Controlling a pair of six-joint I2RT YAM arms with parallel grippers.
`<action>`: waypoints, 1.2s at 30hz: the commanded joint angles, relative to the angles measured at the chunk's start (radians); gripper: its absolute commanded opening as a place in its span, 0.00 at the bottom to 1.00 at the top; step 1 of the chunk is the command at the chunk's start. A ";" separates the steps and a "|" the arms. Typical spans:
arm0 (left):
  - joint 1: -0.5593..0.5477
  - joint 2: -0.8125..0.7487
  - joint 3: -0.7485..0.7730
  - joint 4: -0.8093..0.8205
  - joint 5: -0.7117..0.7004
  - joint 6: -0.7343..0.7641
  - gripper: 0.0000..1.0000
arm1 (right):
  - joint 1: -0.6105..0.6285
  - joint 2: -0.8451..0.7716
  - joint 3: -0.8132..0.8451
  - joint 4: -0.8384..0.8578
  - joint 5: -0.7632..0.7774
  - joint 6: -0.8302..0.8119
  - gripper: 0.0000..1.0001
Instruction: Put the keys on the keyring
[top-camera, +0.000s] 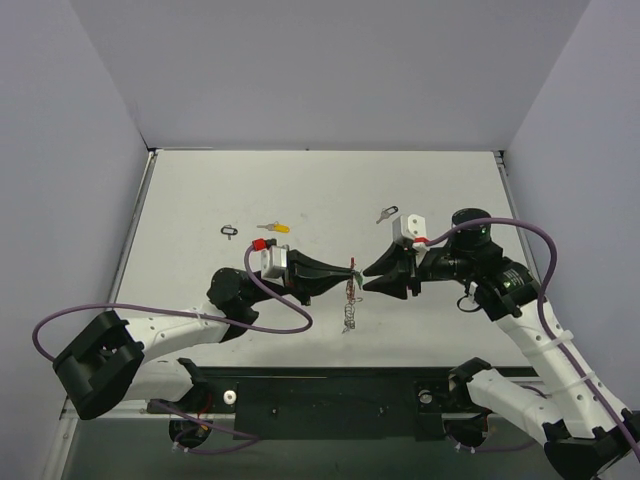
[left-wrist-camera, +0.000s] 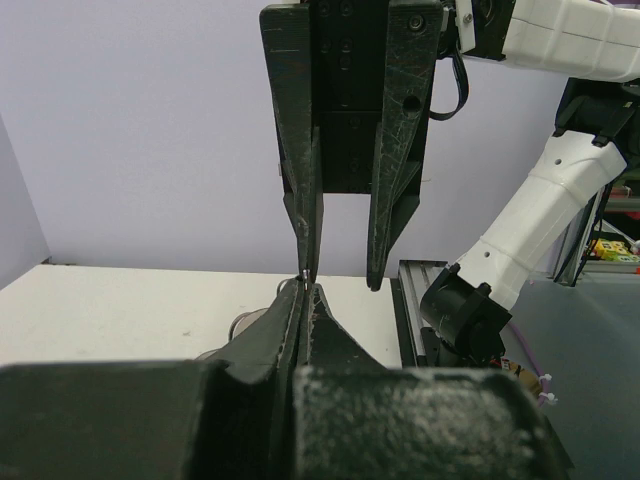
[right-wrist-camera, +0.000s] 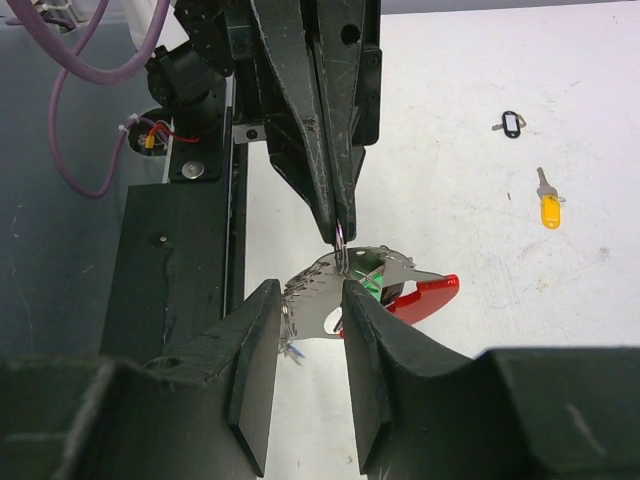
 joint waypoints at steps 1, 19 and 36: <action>-0.010 -0.029 0.037 0.180 0.015 -0.009 0.00 | -0.002 0.011 0.018 0.019 -0.017 -0.033 0.27; -0.021 -0.005 0.039 0.200 0.002 -0.007 0.00 | 0.032 0.024 -0.031 0.131 -0.026 0.070 0.08; -0.019 0.014 0.030 0.211 -0.036 -0.050 0.02 | 0.036 0.015 0.003 0.058 0.108 0.088 0.00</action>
